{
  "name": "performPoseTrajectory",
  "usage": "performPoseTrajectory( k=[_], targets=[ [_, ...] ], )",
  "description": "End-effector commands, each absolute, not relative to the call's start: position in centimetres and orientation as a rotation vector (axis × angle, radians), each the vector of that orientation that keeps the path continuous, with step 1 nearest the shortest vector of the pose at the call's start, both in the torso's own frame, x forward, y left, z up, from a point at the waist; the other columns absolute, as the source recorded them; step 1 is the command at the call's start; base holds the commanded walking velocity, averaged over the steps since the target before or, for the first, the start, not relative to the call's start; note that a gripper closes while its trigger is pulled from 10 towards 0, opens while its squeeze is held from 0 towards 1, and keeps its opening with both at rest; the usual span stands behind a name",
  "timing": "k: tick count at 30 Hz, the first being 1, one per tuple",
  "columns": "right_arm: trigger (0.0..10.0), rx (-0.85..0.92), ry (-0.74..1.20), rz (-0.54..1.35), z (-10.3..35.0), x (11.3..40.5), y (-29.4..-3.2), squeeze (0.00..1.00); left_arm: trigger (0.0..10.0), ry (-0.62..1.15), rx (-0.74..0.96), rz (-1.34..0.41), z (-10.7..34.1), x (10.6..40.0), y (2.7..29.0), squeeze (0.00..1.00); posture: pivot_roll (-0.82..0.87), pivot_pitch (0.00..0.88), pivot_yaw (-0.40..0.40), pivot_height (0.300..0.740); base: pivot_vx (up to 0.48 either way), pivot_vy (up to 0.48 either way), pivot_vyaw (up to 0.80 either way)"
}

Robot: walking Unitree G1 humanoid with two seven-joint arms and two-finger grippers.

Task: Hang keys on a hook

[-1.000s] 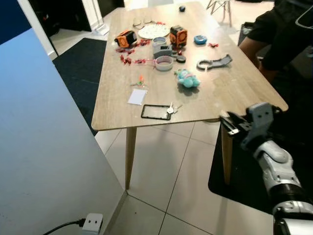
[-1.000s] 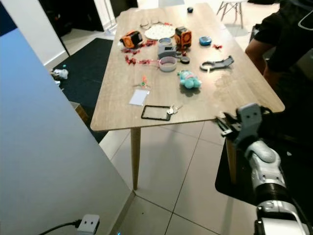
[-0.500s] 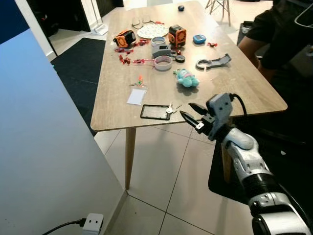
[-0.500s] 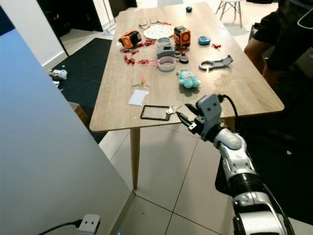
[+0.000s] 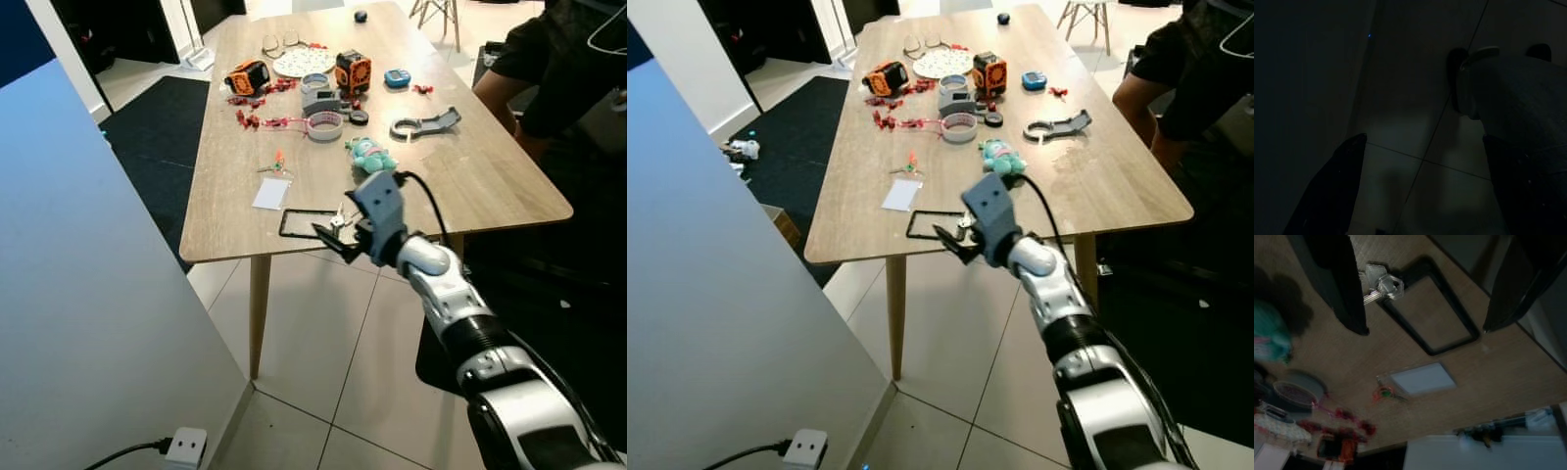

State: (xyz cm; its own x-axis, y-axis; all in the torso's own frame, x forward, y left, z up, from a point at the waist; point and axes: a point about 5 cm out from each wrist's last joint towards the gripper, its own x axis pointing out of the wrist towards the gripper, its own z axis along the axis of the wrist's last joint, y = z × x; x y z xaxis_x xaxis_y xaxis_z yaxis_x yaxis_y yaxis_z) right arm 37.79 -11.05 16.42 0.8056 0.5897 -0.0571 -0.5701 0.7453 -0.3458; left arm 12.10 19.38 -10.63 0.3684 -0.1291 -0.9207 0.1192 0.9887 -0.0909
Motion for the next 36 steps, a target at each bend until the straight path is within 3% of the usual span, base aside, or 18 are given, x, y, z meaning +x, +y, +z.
performPoseTrajectory(
  k=[1, 19, 21, 22, 23, 31, 33, 36],
  targets=[
    [10.0, -0.387, -0.026, 0.615, 16.6, 38.3, -10.6, 0.0, 10.0, 1.234, -0.01, -0.178, -10.9, 10.8, 19.7, 0.0, -0.12, 0.143, 0.1, 0.74, 0.0, 0.0, 0.0],
    [10.0, -0.346, -0.261, 0.39, 27.3, 40.2, -11.0, 0.0, 10.0, 1.268, -0.006, -0.175, -11.1, 9.5, 20.4, 0.0, -0.12, 0.243, 0.124, 0.74, 0.0, 0.0, 0.0],
    [10.0, -0.382, -0.358, 0.337, 31.8, 39.6, -10.9, 0.0, 10.0, 1.267, 0.001, -0.172, -11.1, 9.7, 20.7, 0.0, -0.12, 0.255, 0.134, 0.74, 0.0, 0.0, 0.0],
    [10.0, -0.382, -0.358, 0.337, 31.8, 39.6, -10.9, 0.0, 10.0, 1.267, 0.001, -0.172, -11.1, 9.7, 20.7, 0.0, -0.12, 0.255, 0.134, 0.74, 0.0, 0.0, 0.0],
    [10.0, -0.395, -0.466, 0.313, 36.6, 38.3, -10.3, 0.0, 10.0, 1.261, 0.004, -0.167, -10.9, 10.0, 21.0, 0.0, -0.13, 0.271, 0.14, 0.74, 0.0, 0.0, 0.0],
    [10.0, -0.395, -0.466, 0.313, 36.6, 38.3, -10.3, 0.0, 10.0, 1.261, 0.004, -0.167, -10.9, 10.0, 21.0, 0.0, -0.13, 0.271, 0.14, 0.74, 0.0, 0.0, 0.0],
    [10.0, -0.374, -0.607, 0.332, 41.4, 36.2, -8.9, 0.0, 10.0, 1.258, 0.007, -0.171, -10.9, 10.1, 21.0, 0.0, -0.15, 0.275, 0.146, 0.74, 0.0, 0.0, 0.0],
    [10.0, -0.361, -0.679, 0.352, 43.6, 34.9, -8.1, 0.0, 10.0, 1.256, 0.008, -0.175, -10.9, 10.1, 20.9, 0.0, -0.15, 0.275, 0.146, 0.74, 0.0, 0.0, 0.0]
  ],
)
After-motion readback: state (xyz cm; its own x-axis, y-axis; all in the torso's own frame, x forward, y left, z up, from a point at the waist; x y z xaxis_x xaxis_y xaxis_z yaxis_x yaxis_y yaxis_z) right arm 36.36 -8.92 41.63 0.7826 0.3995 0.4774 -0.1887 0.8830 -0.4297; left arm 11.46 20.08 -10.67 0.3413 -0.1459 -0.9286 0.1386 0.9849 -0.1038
